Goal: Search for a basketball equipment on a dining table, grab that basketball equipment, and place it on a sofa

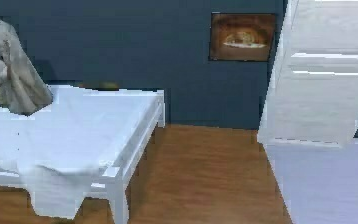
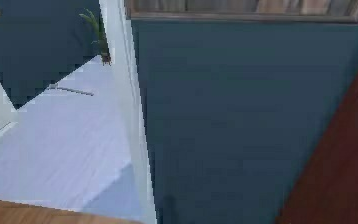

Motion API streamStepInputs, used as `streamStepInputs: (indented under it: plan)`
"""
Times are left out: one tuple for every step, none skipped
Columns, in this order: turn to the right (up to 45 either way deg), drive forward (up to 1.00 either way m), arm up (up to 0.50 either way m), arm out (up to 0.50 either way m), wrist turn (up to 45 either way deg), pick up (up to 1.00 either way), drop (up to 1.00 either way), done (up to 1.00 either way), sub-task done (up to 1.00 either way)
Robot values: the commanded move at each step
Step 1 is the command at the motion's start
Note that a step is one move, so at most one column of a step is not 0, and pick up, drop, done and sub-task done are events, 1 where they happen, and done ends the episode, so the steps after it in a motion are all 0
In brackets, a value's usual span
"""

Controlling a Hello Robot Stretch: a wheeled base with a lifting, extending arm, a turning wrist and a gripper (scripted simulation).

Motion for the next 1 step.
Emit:
streamStepInputs:
  plan:
    - [-45.0, 0.00, 0.00, 0.00, 0.0, 0.00, 0.00, 0.00, 0.00]
